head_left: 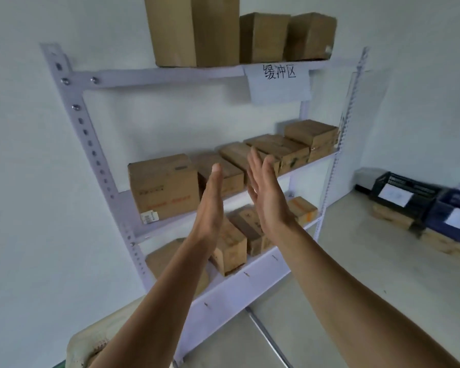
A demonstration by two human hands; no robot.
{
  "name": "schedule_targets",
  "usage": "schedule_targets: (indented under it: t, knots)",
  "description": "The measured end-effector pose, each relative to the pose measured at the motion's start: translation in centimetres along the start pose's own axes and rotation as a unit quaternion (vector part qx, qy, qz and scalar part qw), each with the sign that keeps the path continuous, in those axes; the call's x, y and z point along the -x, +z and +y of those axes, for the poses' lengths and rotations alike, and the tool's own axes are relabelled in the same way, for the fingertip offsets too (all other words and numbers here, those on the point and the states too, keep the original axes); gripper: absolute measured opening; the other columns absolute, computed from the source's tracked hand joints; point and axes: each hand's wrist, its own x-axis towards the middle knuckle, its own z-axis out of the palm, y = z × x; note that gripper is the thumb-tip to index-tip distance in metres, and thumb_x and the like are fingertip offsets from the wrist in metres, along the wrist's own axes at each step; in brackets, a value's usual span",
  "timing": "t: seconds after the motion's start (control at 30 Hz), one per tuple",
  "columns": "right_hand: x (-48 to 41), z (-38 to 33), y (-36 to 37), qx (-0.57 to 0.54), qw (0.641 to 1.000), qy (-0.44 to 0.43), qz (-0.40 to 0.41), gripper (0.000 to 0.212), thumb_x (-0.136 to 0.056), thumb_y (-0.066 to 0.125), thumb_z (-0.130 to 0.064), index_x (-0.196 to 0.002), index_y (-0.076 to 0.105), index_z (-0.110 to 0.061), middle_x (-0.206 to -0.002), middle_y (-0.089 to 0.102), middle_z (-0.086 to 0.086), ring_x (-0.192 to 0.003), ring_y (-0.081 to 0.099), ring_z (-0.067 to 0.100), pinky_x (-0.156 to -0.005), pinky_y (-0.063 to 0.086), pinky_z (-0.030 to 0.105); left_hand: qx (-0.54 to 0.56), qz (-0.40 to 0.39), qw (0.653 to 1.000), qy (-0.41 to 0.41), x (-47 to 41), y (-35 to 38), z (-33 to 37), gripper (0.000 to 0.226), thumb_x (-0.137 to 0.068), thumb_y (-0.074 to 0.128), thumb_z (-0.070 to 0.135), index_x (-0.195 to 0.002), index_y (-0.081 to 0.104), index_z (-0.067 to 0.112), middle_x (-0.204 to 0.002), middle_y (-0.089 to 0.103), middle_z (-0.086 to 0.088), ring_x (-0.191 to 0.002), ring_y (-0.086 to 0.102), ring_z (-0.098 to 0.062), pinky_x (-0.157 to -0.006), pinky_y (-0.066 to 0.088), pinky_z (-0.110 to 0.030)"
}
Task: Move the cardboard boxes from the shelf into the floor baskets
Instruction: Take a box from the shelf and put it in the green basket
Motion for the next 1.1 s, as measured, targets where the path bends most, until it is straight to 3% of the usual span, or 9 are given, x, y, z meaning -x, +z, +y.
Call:
schedule_targets:
  t: [0.1,0.2,0.27,0.4,0.5,0.57,0.73,0.9,1.1]
  knots:
    - [-2.7,-1.7,-3.5,0.028,0.999,-0.023,0.028,0.088,-0.091,0.021,-0.088,-0.167,0.022,-0.043,-0.175,0.02,-0.02,-0.161,0.015,0.003,-0.134,0.009,0.045,0.017,-0.036,0.999,0.01,-3.8,2.9,1.0,0.093,-0.092,0.029,0.085,-0.171,0.025,0.038,-0.179,0.022,0.019,-0.162,0.023,-0.003,-0.132,0.018,-0.044]
    - [-5.6,-3.3,-7.0,0.028,0.997,-0.036,0.067,0.094,-0.086,0.027,-0.09,-0.167,0.024,-0.041,-0.174,0.024,-0.019,-0.16,0.019,0.002,-0.134,0.011,0.042,0.048,-0.062,0.997,0.005,-7.8,6.0,2.3,0.08,-0.102,0.031,0.081,-0.171,0.026,0.041,-0.178,0.022,0.022,-0.163,0.022,-0.004,-0.135,0.017,-0.048]
    - [-7.3,-4.3,-9.2,0.025,0.996,-0.048,0.074,0.085,-0.093,0.022,-0.085,-0.167,0.021,-0.043,-0.174,0.022,-0.02,-0.161,0.017,0.002,-0.134,0.008,0.045,0.05,-0.072,0.996,0.005,-10.4,7.9,3.1,0.073,-0.106,0.029,0.077,-0.17,0.027,0.042,-0.178,0.023,0.02,-0.164,0.024,-0.007,-0.136,0.019,-0.05]
    - [-10.4,-5.9,-13.0,0.025,0.992,-0.057,0.106,0.072,-0.103,0.014,-0.073,-0.168,0.018,-0.042,-0.175,0.02,-0.019,-0.16,0.016,0.002,-0.134,0.007,0.048,0.032,-0.093,0.995,0.008,-14.1,11.0,5.0,0.081,-0.1,0.026,0.086,-0.17,0.028,0.045,-0.177,0.027,0.017,-0.162,0.028,-0.01,-0.135,0.019,-0.048]
    - [-12.4,-6.9,-15.6,0.035,0.99,-0.069,0.116,0.076,-0.099,0.016,-0.075,-0.167,0.018,-0.042,-0.174,0.021,-0.019,-0.16,0.019,0.003,-0.134,0.011,0.045,0.015,-0.103,0.994,0.023,-16.5,12.9,6.1,0.082,-0.098,0.025,0.09,-0.169,0.027,0.049,-0.168,0.039,0.022,-0.145,0.039,0.001,-0.126,0.023,-0.043]
    - [-13.7,-7.1,-17.3,0.034,0.99,-0.076,0.113,0.08,-0.098,0.017,-0.081,-0.168,0.018,-0.041,-0.174,0.023,-0.019,-0.16,0.02,0.005,-0.134,0.013,0.044,0.008,-0.091,0.995,0.034,-18.4,14.4,6.6,0.081,-0.099,0.025,0.087,-0.17,0.027,0.047,-0.168,0.041,0.019,-0.137,0.042,0.001,-0.129,0.025,-0.047]
    - [-17.5,-7.8,-22.6,0.024,0.99,-0.084,0.108,0.075,-0.102,0.012,-0.074,-0.168,0.016,-0.039,-0.175,0.02,-0.017,-0.161,0.018,0.008,-0.134,0.009,0.05,0.015,-0.061,0.996,0.057,-23.3,18.4,7.6,0.081,-0.102,0.028,0.082,-0.172,0.022,0.041,-0.18,0.023,0.012,-0.163,0.028,-0.019,-0.134,0.018,-0.054]
    - [-21.9,-9.0,-28.8,0.006,0.992,-0.091,0.082,0.076,-0.102,0.013,-0.075,-0.168,0.019,-0.038,-0.175,0.022,-0.016,-0.16,0.02,0.005,-0.134,0.01,0.047,0.02,-0.027,0.994,0.104,-27.7,23.0,9.1,0.076,-0.108,0.024,0.073,-0.174,0.017,0.037,-0.182,0.018,0.01,-0.168,0.018,-0.021,-0.135,0.014,-0.055]
    - [-26.4,-10.0,-35.4,0.005,0.996,-0.08,0.037,0.084,-0.094,0.016,-0.081,-0.167,0.021,-0.041,-0.174,0.023,-0.017,-0.161,0.021,0.008,-0.134,0.006,0.051,0.011,0.034,0.995,0.097,-31.9,28.0,11.0,0.079,-0.108,0.025,0.073,-0.174,0.018,0.032,-0.182,0.02,0.006,-0.167,0.02,-0.022,-0.135,0.015,-0.058]
